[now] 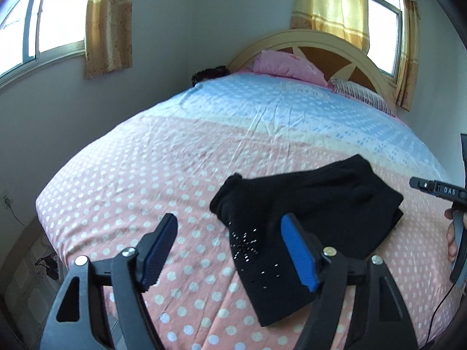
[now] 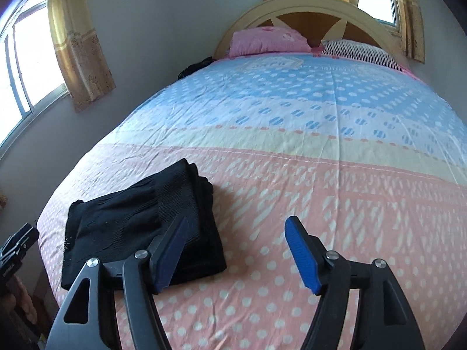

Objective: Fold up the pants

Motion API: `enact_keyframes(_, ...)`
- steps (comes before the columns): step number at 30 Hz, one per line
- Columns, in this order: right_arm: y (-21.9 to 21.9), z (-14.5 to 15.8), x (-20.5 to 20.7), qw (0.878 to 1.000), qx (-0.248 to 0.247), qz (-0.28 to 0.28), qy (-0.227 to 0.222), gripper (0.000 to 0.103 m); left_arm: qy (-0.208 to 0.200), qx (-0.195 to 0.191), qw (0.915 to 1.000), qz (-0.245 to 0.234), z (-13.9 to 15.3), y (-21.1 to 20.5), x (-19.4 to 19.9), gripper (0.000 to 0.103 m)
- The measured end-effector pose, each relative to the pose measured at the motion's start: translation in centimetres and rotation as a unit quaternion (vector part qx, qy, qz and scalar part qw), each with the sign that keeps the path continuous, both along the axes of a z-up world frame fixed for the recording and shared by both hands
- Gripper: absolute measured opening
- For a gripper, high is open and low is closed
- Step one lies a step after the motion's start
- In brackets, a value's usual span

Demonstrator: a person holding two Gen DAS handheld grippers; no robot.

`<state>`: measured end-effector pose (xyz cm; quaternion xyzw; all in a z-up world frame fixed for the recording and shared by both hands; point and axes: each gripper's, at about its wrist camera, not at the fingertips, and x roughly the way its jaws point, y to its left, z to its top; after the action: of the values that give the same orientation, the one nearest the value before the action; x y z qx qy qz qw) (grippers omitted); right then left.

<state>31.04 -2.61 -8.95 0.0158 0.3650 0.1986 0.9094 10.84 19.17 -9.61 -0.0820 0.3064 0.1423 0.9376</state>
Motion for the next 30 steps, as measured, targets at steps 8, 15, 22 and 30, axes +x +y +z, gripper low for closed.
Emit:
enact_keyframes(8,-0.1,6.5,-10.5,0.992,-0.001,0.016,-0.124,0.078,-0.078,0.015,0.9962,-0.037,5.4,-3.1,-2.7,0.093)
enact_keyframes(15,0.4,9.4,-13.9,0.986,0.007,0.022,-0.164,0.078,-0.124,0.033,0.9908,-0.042,8.5,-4.3,-4.7,0.101)
enact_keyframes(22,0.2,9.6,-15.1,0.985,0.006,0.018,-0.173,0.079,-0.133,0.032,0.9895,-0.047,9.0,-4.6,-4.8,0.102)
enact_keyframes(30,-0.6,9.1,-15.1,0.986,0.014,0.010,-0.164,0.079,-0.128,0.035,0.9899,-0.049,8.5,-5.5,-4.9,0.102)
